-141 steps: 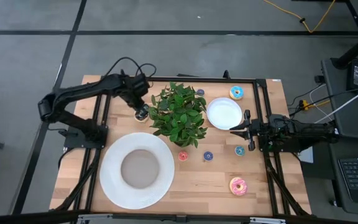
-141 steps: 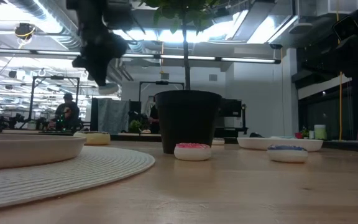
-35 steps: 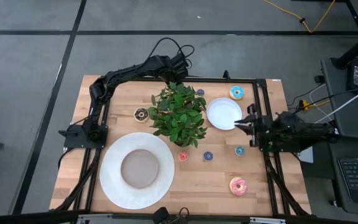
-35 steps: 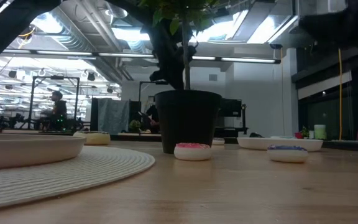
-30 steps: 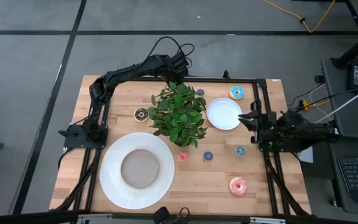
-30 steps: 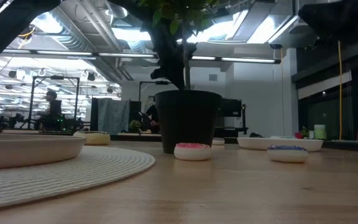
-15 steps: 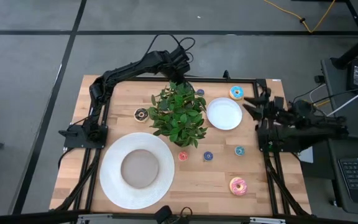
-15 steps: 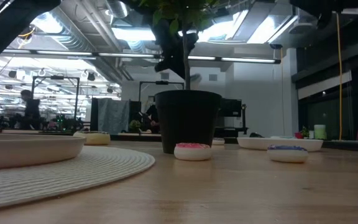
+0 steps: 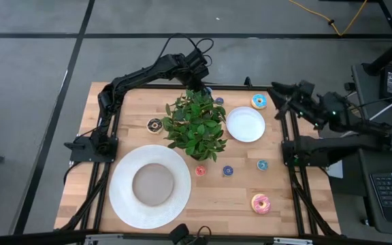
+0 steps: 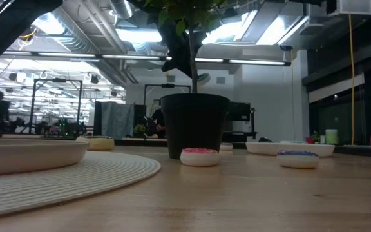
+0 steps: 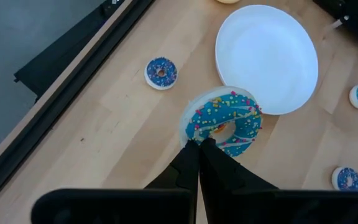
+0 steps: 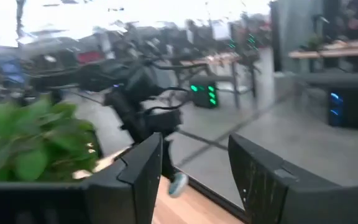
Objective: Pick & Place donuts
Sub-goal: Put the small light blue donut on the white plate
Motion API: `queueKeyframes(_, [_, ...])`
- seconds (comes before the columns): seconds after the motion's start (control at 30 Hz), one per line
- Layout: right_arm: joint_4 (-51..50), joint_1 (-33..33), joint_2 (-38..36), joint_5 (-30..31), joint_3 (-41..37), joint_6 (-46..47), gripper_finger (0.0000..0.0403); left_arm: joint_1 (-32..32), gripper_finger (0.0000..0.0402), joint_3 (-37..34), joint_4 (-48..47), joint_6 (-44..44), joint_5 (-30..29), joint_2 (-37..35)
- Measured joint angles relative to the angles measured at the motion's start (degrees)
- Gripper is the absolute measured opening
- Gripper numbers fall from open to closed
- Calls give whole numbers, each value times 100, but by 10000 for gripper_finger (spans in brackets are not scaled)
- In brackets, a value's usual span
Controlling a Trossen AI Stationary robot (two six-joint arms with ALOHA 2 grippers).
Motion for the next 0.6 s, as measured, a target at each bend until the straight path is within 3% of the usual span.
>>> queueKeyframes(0.23, [-1059, -1073, 1226, -346, 1364, 356, 186, 1, 2, 0, 0, 133, -2, 2])
queueKeyframes(0.6, [-1444, -2998, 2882, -2535, 2545, 1445, 186, 85, 2, 0, -1, 254, -6, 4])
